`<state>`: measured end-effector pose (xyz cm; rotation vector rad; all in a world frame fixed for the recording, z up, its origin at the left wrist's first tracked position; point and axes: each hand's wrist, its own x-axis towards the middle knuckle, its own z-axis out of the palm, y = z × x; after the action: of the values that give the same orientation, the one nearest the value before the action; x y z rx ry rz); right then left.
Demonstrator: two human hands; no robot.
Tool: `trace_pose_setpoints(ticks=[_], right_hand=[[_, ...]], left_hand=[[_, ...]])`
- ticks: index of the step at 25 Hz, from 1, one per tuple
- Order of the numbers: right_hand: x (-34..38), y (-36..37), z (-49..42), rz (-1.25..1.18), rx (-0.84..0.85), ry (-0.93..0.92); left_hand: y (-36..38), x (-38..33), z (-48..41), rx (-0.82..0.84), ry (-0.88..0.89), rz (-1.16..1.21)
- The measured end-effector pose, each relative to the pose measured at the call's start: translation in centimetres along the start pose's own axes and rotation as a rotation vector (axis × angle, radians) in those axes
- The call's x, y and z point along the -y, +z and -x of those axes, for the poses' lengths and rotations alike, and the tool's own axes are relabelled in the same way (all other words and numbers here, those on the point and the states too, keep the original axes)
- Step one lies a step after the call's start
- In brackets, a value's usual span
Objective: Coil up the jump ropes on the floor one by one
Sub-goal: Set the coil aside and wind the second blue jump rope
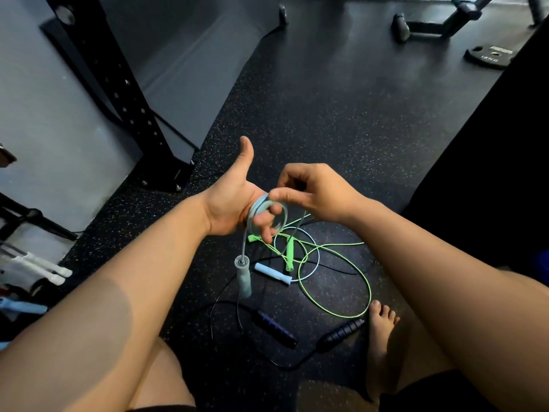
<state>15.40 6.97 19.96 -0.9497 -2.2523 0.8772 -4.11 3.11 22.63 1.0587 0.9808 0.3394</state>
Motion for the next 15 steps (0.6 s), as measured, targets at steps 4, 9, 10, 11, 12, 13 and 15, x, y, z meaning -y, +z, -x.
trace_pose_setpoints(ticks=[4, 9, 10, 11, 12, 13, 15], right_hand=[[-1.2, 0.9, 0.3, -0.221, -0.003, 0.218], [-2.7, 3.1, 0.5, -0.505, 0.264, 0.363], [-3.2, 3.5, 0.5, -0.465, 0.306, 0.373], [-3.6, 3.9, 0.6, -0.392, 0.334, 0.376], [-3.8, 4.0, 0.6, -0.318, 0.356, 0.382], [-3.9, 4.1, 0.6, -0.264, 0.375, 0.394], [-3.4, 3.9, 0.5, -0.206, 0.407, 0.429]], left_hand=[[0.1, -1.0, 1.1, -0.003, 0.115, 0.259], [-1.5, -0.9, 1.9, -0.096, 0.469, 0.723], [-1.9, -0.8, 1.9, -0.102, 0.536, 0.801], [-2.2, -0.6, 1.9, -0.112, 0.594, 0.860], [-2.4, -0.5, 1.9, -0.128, 0.641, 0.899], [-2.4, -0.4, 1.9, -0.158, 0.673, 0.908], [-2.4, -0.3, 1.6, -0.251, 0.705, 0.880]])
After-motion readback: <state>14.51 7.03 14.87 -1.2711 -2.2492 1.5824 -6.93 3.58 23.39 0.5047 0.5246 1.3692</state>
